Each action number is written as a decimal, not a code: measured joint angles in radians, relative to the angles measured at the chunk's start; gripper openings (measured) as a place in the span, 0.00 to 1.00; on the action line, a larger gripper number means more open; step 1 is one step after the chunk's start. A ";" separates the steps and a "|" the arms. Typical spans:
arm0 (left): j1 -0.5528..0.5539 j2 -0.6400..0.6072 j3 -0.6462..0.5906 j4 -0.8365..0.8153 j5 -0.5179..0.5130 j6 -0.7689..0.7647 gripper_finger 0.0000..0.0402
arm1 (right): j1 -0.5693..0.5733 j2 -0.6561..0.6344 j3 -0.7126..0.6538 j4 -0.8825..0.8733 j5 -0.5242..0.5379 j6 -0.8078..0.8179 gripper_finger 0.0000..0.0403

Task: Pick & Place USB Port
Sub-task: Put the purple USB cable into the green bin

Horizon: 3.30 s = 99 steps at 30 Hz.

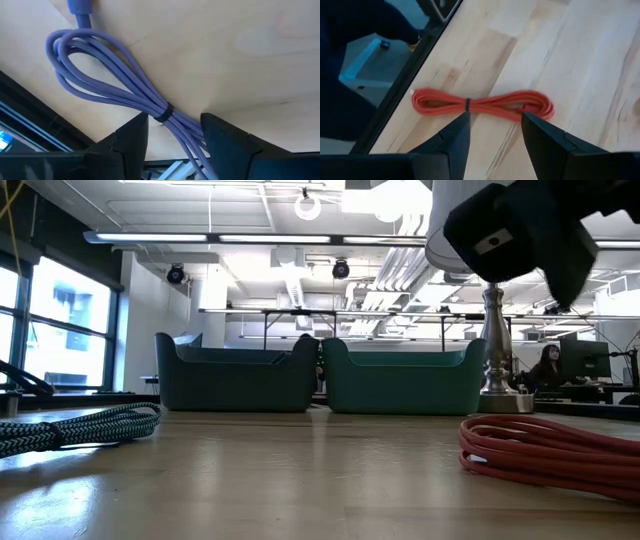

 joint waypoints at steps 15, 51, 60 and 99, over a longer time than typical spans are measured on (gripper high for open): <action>0.001 0.017 0.002 0.037 -0.046 0.123 0.02 | 0.067 0.000 0.000 -0.013 0.011 -0.024 0.42; 0.046 -0.543 0.000 0.051 -1.459 1.233 0.01 | -0.045 -0.001 -0.002 0.732 0.508 -1.025 0.42; 0.089 -0.535 0.000 0.250 -1.393 1.438 0.01 | -0.062 -0.001 -0.002 0.867 0.506 -1.078 0.42; 0.116 -0.536 0.000 0.500 -1.247 1.796 0.01 | -0.113 -0.001 -0.001 0.889 0.242 -0.796 0.42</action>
